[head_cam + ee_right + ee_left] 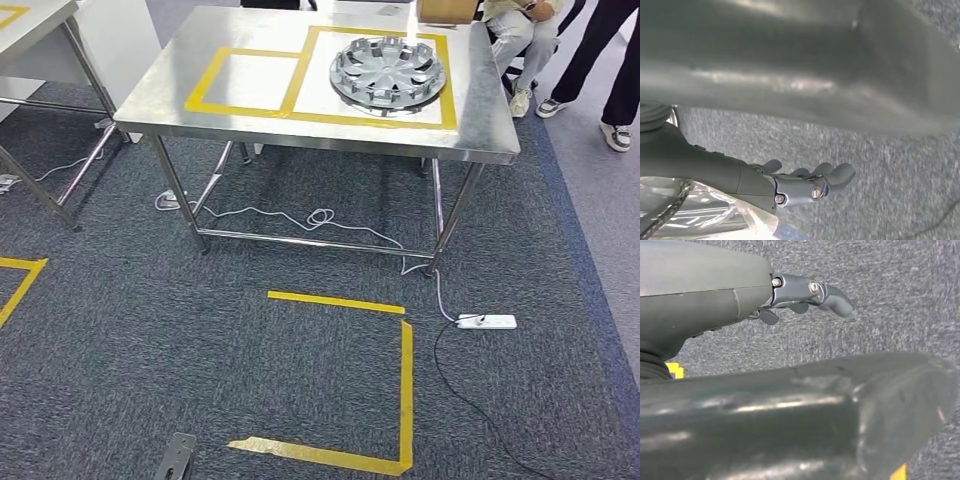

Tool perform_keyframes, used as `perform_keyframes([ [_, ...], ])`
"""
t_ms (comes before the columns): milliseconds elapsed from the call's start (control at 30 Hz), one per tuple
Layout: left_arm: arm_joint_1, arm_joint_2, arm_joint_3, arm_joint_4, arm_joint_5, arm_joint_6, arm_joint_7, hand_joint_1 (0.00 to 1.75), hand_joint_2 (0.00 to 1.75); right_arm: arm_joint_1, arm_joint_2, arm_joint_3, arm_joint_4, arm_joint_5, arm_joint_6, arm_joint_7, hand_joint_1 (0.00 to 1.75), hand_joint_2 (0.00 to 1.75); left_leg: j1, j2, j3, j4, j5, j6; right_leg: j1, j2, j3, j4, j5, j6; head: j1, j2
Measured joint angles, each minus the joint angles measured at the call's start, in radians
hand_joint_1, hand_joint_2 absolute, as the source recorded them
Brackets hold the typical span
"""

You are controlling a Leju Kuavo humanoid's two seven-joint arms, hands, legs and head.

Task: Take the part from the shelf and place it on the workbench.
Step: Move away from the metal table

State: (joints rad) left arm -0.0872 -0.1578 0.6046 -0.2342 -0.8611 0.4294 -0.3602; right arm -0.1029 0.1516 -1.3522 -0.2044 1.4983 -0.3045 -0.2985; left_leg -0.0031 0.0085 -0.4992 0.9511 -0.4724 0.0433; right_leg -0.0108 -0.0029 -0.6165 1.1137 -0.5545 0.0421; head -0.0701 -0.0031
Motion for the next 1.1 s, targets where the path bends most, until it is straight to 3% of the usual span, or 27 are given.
perform_keyframes([
  [67, 0.001, -0.001, 0.0, 0.0, -0.001, 0.0, -0.003, 0.0, 0.0, 0.001, 0.0, 0.0, 0.0, 0.0, 0.0, 0.0, 0.0, 0.0, -0.002, 0.001, -0.019, 0.005, 0.011, 0.002, -0.002, 0.001, -0.05, 0.131, -0.062, 0.006, 0.002, 0.0],
  [100, 0.002, -0.002, 0.0, 0.0, -0.001, 0.0, -0.004, 0.0, 0.0, 0.002, 0.0, 0.001, 0.0, 0.0, 0.0, 0.0, 0.0, 0.0, -0.002, 0.001, -0.028, 0.008, 0.015, 0.001, -0.002, 0.001, -0.053, 0.156, -0.068, 0.008, 0.002, 0.0],
  [133, 0.003, -0.002, 0.0, 0.0, -0.001, 0.0, -0.004, 0.0, 0.0, 0.003, -0.001, 0.001, 0.0, 0.0, 0.0, 0.0, 0.0, 0.0, -0.002, 0.001, -0.035, 0.012, 0.018, 0.0, -0.002, 0.0, -0.035, 0.139, -0.054, 0.01, 0.002, 0.0],
  [233, 0.003, -0.002, 0.0, 0.0, -0.001, 0.0, -0.009, 0.0, 0.0, 0.001, -0.002, 0.002, 0.0, 0.0, 0.0, -0.001, 0.0, 0.0, -0.002, 0.001, -0.052, 0.032, 0.02, -0.009, -0.004, 0.002, 0.087, -0.062, 0.017, 0.007, 0.002, 0.0],
  [300, 0.001, -0.002, 0.0, 0.0, -0.002, 0.0, -0.012, 0.0, 0.0, 0.0, -0.002, 0.004, 0.0, 0.0, 0.0, -0.002, 0.0, 0.0, -0.006, 0.001, -0.063, 0.046, 0.019, -0.014, -0.004, 0.003, 0.12, -0.132, 0.026, -0.003, 0.001, 0.0],
  [400, 0.001, 0.0, 0.0, 0.0, -0.002, 0.0, -0.013, 0.0, 0.0, 0.004, -0.002, 0.005, 0.0, 0.0, 0.0, -0.002, 0.0, 0.0, -0.009, 0.0, -0.068, 0.05, 0.019, 0.013, -0.002, 0.002, 0.118, -0.135, 0.029, -0.013, -0.001, 0.0],
  [433, 0.002, 0.0, 0.0, 0.0, -0.002, 0.0, -0.013, 0.0, 0.0, 0.004, -0.002, 0.005, 0.0, 0.0, 0.0, -0.002, 0.0, 0.0, -0.009, 0.0, -0.068, 0.049, 0.023, 0.017, 0.0, 0.002, 0.117, -0.135, 0.03, -0.016, -0.001, 0.0],
  [633, 0.001, 0.0, 0.0, 0.0, -0.002, 0.0, -0.014, 0.0, 0.0, 0.001, -0.002, 0.007, 0.0, 0.0, 0.0, -0.001, 0.0, 0.0, -0.006, -0.001, -0.07, 0.039, 0.042, -0.007, 0.004, 0.001, 0.114, -0.132, 0.037, -0.027, -0.001, 0.0],
  [867, 0.001, 0.0, 0.0, 0.0, -0.001, -0.001, -0.014, 0.0, 0.0, 0.0, -0.002, 0.008, 0.0, 0.0, 0.0, -0.001, 0.0, 0.0, -0.005, -0.001, -0.076, 0.037, 0.043, -0.025, 0.004, 0.001, 0.107, -0.13, 0.039, -0.029, 0.0, 0.0],
  [1100, 0.001, 0.0, 0.001, 0.0, 0.002, -0.002, -0.011, 0.0, 0.0, -0.001, -0.002, 0.008, 0.0, -0.006, 0.0, -0.001, 0.0, 0.0, -0.007, -0.001, -0.078, 0.04, 0.041, -0.029, 0.0, 0.001, 0.102, -0.13, 0.039, -0.027, 0.0, 0.0],
])
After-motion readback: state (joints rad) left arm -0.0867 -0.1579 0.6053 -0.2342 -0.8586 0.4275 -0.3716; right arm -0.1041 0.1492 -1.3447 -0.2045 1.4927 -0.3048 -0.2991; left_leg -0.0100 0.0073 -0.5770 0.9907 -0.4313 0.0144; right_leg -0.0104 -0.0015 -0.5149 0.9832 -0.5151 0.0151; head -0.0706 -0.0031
